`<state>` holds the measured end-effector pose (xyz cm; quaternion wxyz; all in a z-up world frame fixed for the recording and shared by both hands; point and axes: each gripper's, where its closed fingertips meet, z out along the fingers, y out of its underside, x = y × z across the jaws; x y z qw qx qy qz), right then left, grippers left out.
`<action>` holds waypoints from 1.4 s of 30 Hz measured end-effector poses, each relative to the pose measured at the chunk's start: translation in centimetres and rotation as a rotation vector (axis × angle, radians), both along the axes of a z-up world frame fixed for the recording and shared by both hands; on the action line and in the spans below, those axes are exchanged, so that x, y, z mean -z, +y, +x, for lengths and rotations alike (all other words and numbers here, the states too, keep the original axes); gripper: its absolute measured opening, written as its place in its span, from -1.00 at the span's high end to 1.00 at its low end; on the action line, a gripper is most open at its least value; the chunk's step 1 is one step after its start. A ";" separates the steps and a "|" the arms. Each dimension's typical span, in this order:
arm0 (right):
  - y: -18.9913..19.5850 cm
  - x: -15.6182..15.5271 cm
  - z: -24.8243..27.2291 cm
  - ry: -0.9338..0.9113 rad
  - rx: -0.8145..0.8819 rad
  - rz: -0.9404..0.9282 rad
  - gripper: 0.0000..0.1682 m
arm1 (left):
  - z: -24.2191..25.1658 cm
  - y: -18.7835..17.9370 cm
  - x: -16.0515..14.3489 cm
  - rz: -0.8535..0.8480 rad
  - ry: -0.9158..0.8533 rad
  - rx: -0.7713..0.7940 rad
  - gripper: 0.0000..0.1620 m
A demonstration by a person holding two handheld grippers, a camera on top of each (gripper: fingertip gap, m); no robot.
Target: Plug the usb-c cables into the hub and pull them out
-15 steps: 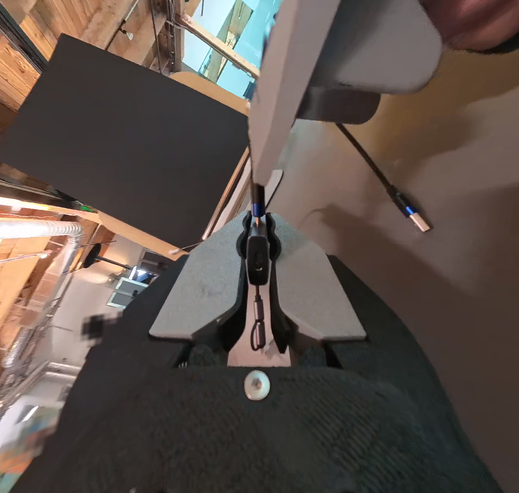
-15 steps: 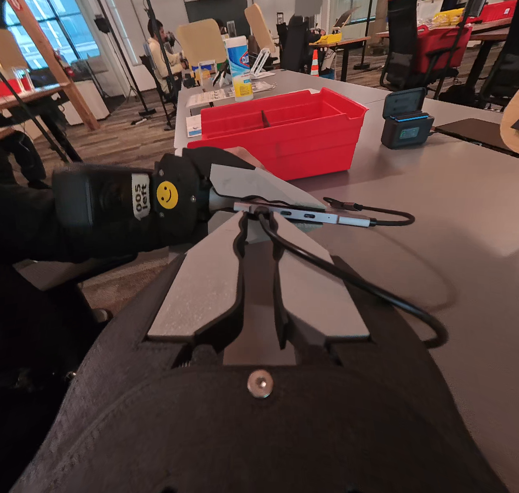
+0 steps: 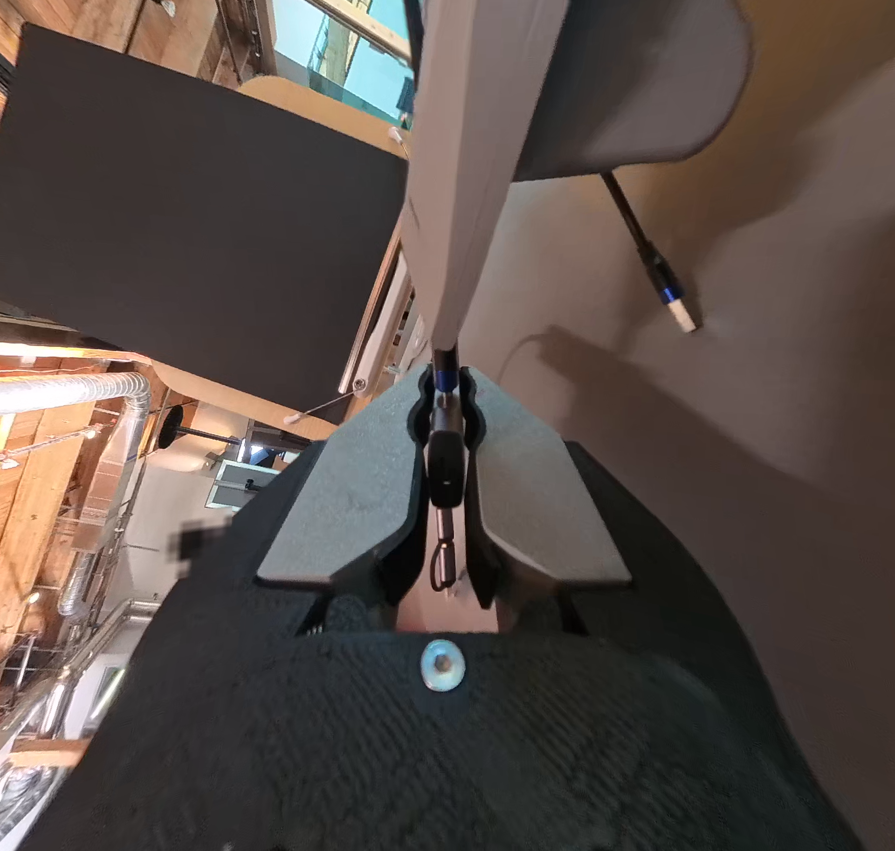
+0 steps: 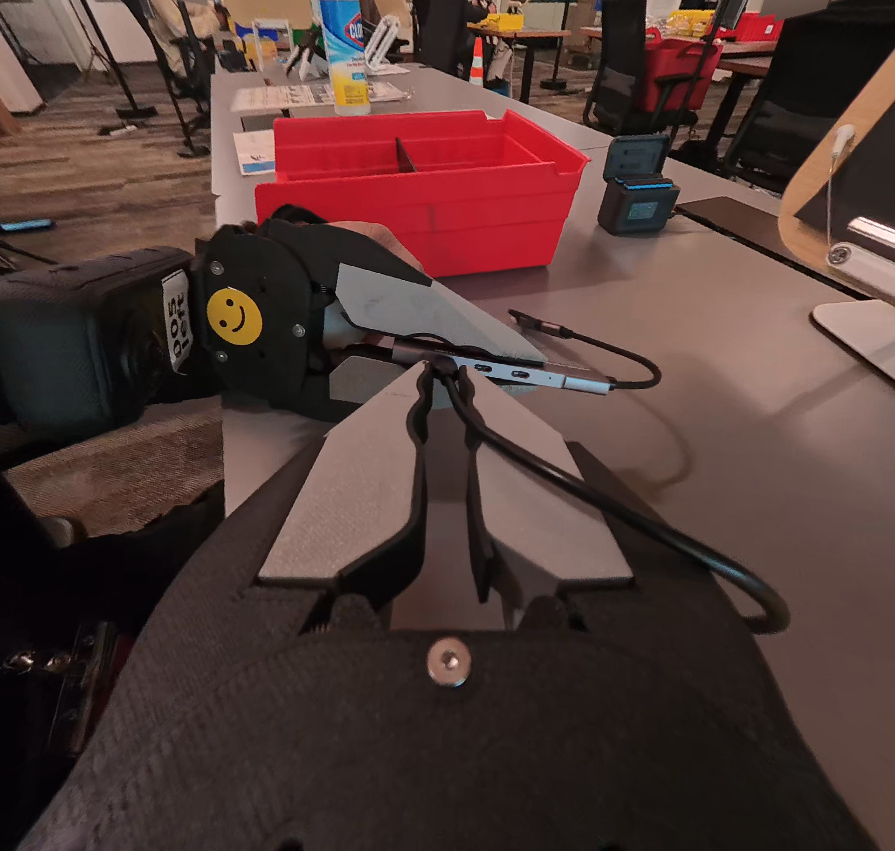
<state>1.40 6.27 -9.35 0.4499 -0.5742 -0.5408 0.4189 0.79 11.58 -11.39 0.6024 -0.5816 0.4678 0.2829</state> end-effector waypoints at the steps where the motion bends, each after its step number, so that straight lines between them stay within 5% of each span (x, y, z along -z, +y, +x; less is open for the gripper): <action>1: -0.1 -0.2 0.1 0.019 -0.012 -0.016 0.92 | 0.2 -0.1 -0.3 0.010 -0.012 0.010 0.91; 7: -0.4 -0.9 1.1 0.043 -0.093 0.079 0.82 | 0.6 -0.2 -0.8 0.072 0.019 0.049 0.91; 13: 3.5 1.1 2.4 -0.182 0.035 0.387 0.71 | 0.9 -0.4 -0.7 0.025 -0.062 0.099 0.91; 16: 5.0 2.2 1.8 -0.254 0.052 0.515 0.49 | 1.3 -0.9 -1.0 0.017 -0.095 0.143 0.90; 23: 5.3 2.7 0.4 -0.252 -0.047 0.658 0.83 | 2.5 -2.2 -0.9 -0.014 -0.111 0.254 0.90; 33: 3.0 1.6 0.0 -0.118 -0.195 0.464 0.86 | 3.0 -4.0 -3.2 0.080 -0.244 0.384 0.87; 42: 1.7 1.3 0.0 -0.062 -0.247 0.469 0.87 | 4.0 -4.9 -4.3 0.078 -0.348 0.465 0.87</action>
